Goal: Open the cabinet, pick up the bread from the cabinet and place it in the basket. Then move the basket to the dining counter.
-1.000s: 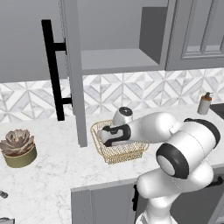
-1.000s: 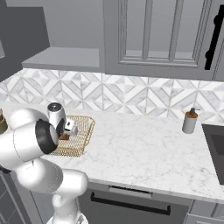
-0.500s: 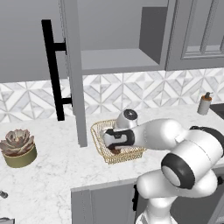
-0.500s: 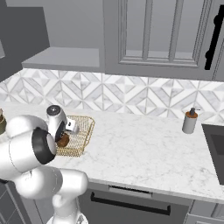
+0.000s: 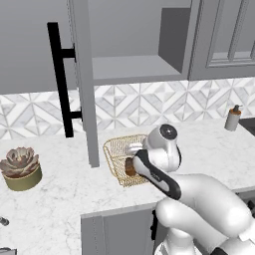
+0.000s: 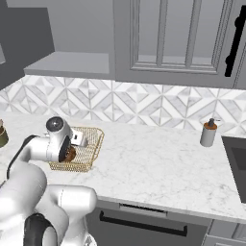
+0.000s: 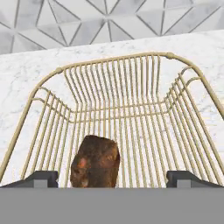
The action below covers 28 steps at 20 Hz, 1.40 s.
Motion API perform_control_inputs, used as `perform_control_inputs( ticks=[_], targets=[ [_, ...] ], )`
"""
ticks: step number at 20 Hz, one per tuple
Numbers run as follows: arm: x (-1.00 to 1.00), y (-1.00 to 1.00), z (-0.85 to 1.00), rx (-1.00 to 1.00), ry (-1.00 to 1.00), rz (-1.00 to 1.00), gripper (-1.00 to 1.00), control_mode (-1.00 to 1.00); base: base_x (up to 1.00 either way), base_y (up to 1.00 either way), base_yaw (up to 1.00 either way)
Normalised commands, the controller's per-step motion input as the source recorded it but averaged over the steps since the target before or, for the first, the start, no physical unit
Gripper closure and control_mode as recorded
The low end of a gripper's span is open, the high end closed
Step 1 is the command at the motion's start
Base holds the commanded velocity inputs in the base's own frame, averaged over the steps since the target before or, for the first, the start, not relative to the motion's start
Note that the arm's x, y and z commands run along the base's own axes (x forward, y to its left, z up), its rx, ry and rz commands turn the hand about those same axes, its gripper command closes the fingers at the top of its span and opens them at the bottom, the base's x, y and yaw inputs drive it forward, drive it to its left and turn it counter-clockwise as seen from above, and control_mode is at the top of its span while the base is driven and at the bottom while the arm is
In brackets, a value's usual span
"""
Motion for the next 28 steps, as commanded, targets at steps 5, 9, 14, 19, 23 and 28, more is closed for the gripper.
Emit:
perform_control_inputs(
  ticks=[5, 9, 14, 19, 23, 28],
  targets=[
    [-0.40, -0.47, 0.51, 0.00, 0.03, -0.03, -1.00, -1.00, 0.00, 0.00, 0.00],
    [-0.84, -0.35, 0.18, 0.03, 0.16, -0.11, -1.00, -1.00, 0.00, 0.00, 0.00],
    [-0.89, -0.08, 0.01, 0.11, 0.17, -0.15, -1.00, -1.00, 0.00, 0.00, 0.00],
    [-0.10, 0.00, 0.02, 0.19, 0.05, -0.22, -1.00, -1.00, 0.00, 0.00, 0.00],
    [-0.10, 0.00, -0.11, 0.22, 0.11, -0.26, -1.00, -1.00, 0.00, 0.00, 0.00],
    [0.07, 0.17, -0.40, 0.17, 0.08, -0.31, -1.00, -1.00, 0.00, 0.00, 0.00]
  ],
)
